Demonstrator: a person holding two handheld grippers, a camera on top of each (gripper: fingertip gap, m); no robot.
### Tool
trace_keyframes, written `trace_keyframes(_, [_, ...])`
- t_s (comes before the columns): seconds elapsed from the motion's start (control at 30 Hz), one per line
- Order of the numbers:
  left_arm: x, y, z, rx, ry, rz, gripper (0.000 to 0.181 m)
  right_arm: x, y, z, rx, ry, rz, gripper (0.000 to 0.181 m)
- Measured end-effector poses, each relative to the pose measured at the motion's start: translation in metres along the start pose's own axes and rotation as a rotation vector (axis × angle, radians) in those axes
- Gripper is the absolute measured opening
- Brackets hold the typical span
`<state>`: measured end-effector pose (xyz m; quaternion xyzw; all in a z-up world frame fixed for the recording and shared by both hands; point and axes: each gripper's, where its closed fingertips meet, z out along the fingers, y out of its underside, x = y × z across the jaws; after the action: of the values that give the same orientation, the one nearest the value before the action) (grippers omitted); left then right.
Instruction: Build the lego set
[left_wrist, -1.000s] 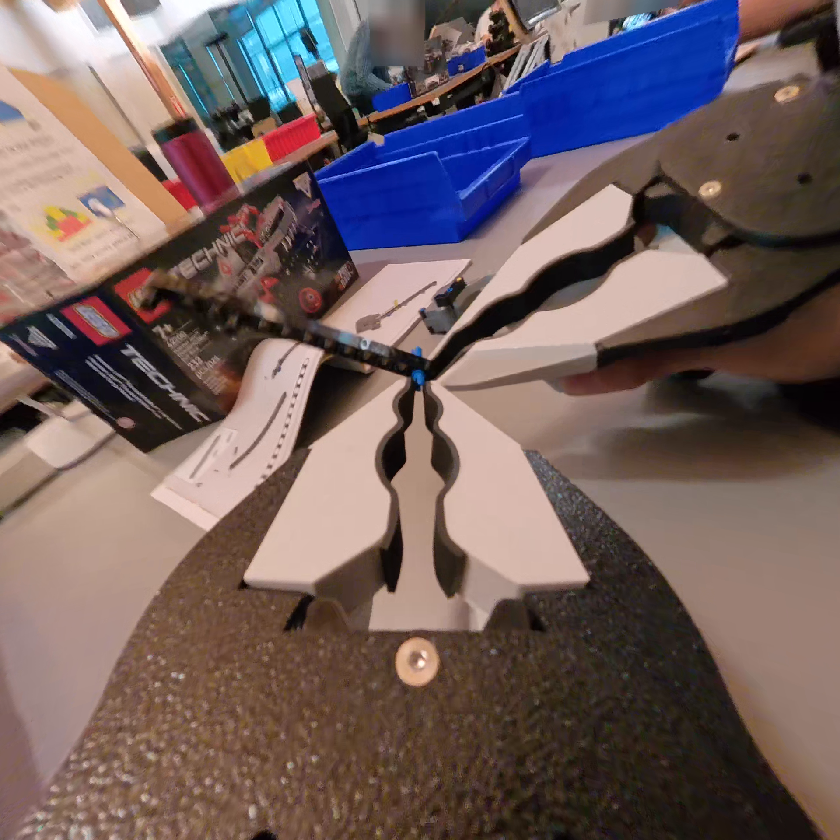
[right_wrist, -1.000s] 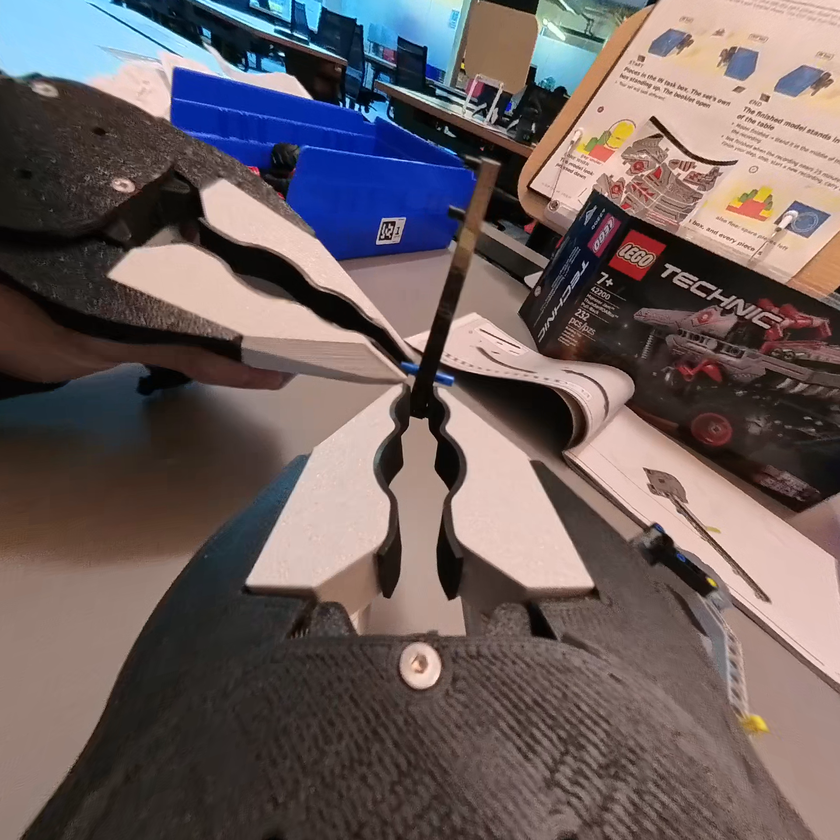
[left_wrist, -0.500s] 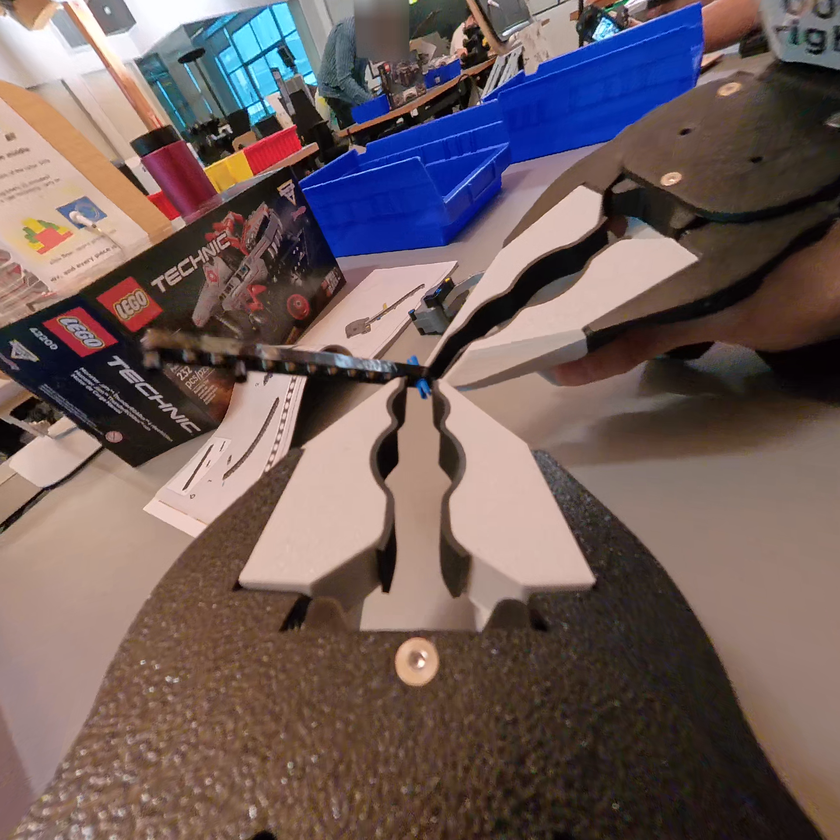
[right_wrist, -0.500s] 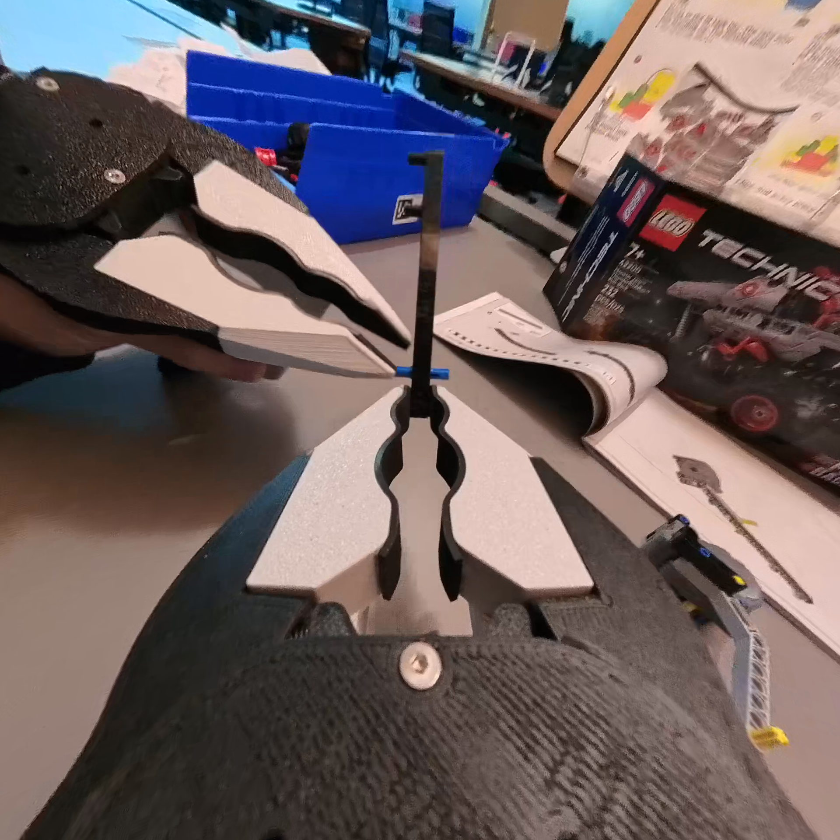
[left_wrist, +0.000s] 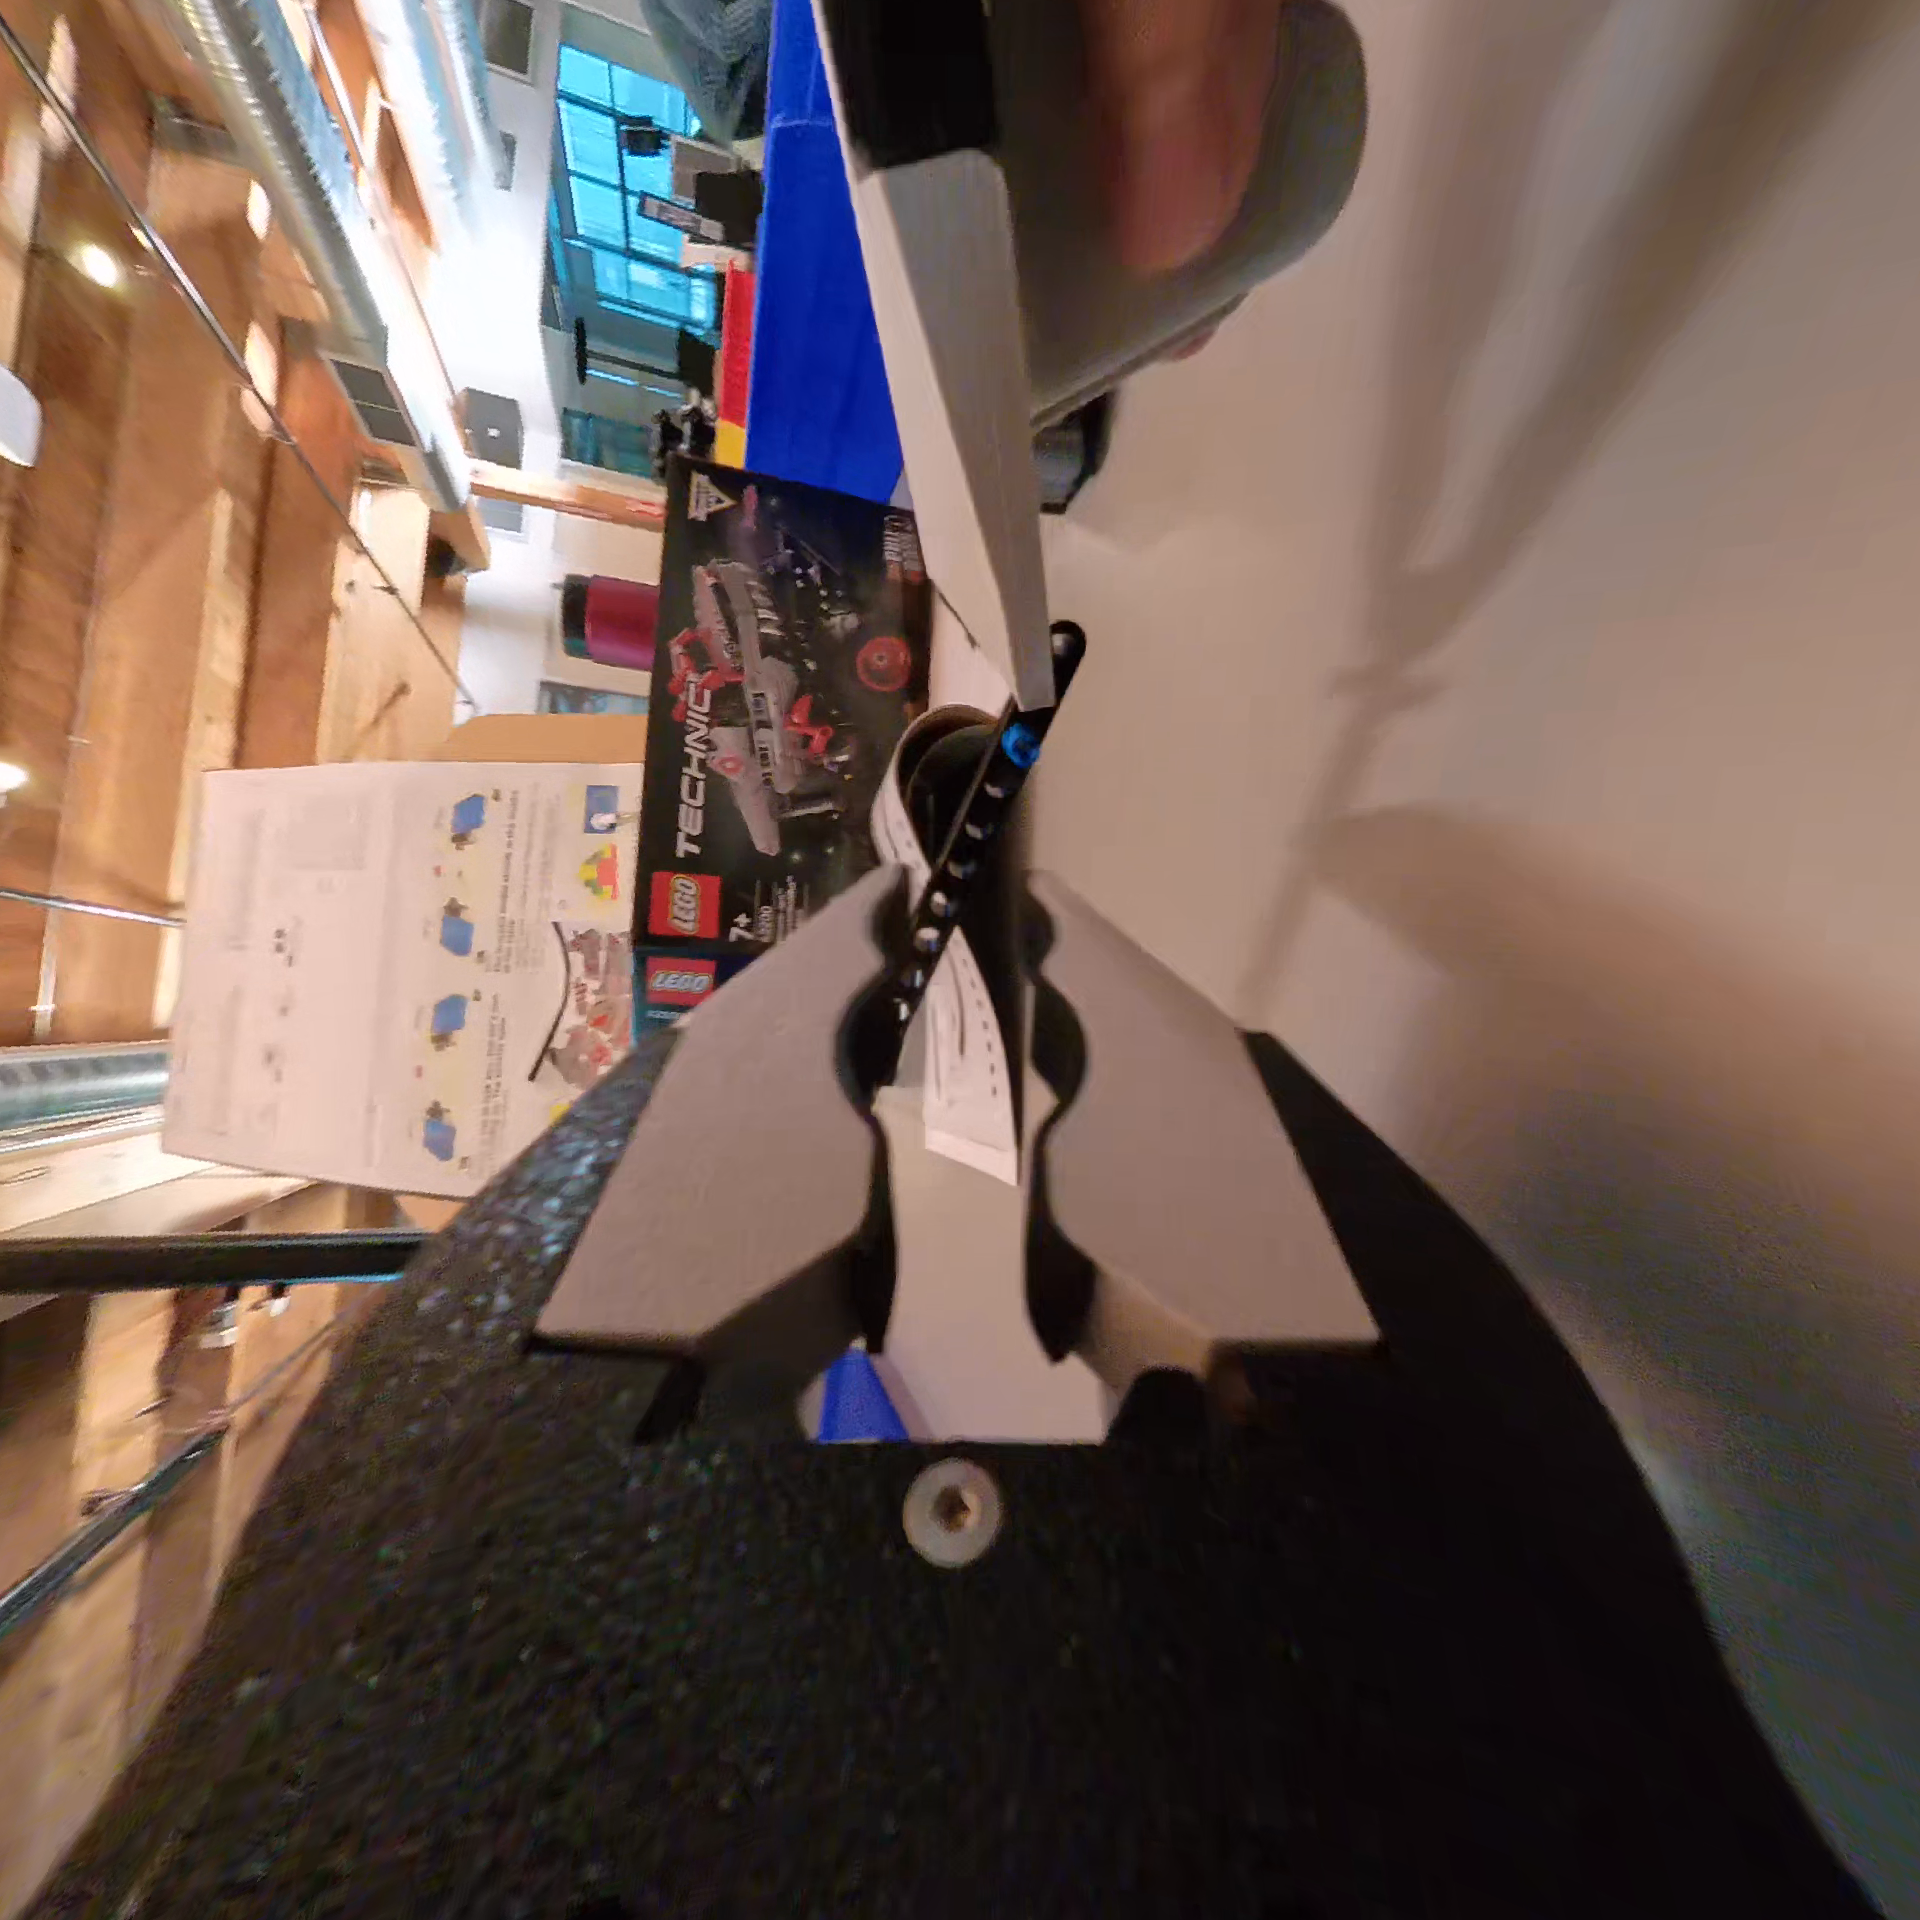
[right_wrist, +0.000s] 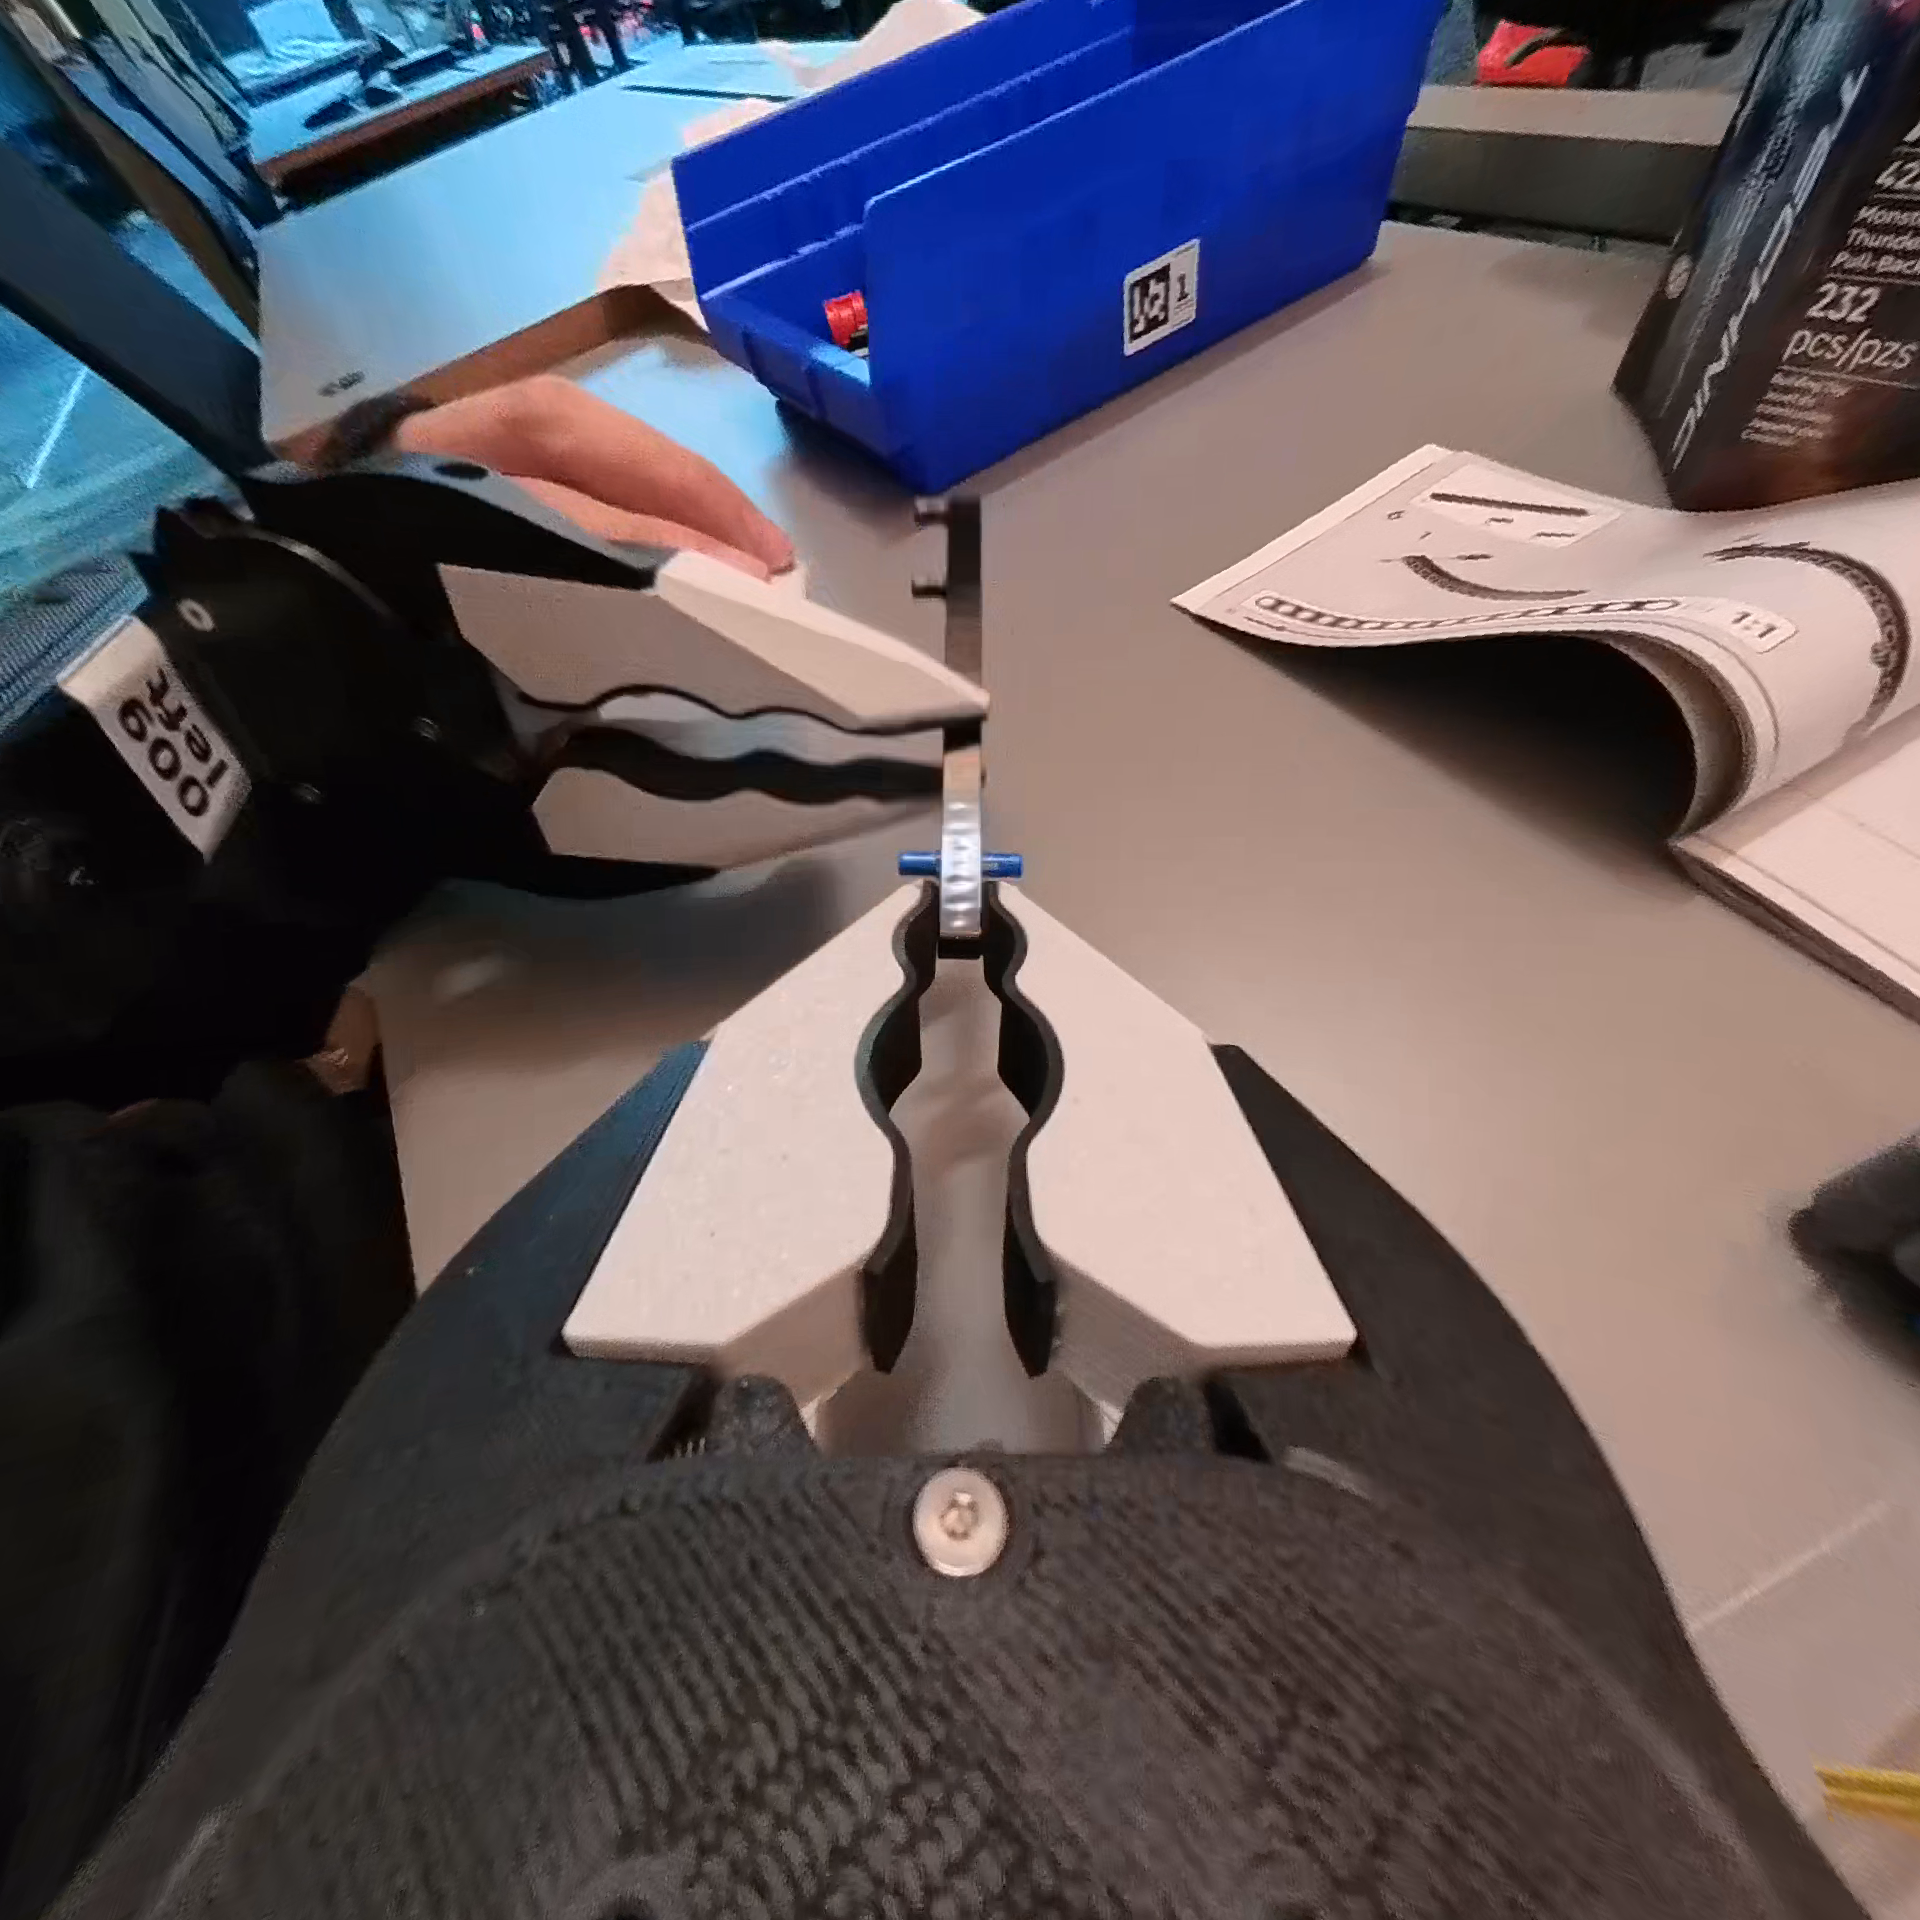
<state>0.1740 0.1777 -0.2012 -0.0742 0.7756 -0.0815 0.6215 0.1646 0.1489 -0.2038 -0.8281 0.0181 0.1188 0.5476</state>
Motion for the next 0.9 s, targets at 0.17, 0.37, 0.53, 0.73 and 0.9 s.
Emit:
trace_keyframes(0.17, [0.003,0.002,0.003,-0.025,0.01,0.001,0.005,-0.002,-0.01,-0.004,0.07,-0.011,-0.09,0.024])
trace_keyframes(0.37, [0.013,0.011,0.008,-0.095,0.041,0.089,0.004,0.01,0.004,-0.01,-0.024,0.107,-0.396,0.03])
trace_keyframes(0.53, [0.033,0.009,0.014,-0.11,0.129,0.087,0.004,0.019,0.017,-0.004,-0.116,0.189,-0.528,0.024])
trace_keyframes(0.73, [0.053,0.004,0.023,-0.131,0.243,0.041,0.004,0.017,0.018,-0.012,-0.112,0.134,-0.474,0.027])
trace_keyframes(0.9, [0.053,-0.005,0.033,-0.105,0.283,-0.017,0.007,0.022,0.017,-0.019,-0.11,0.15,-0.454,0.026])
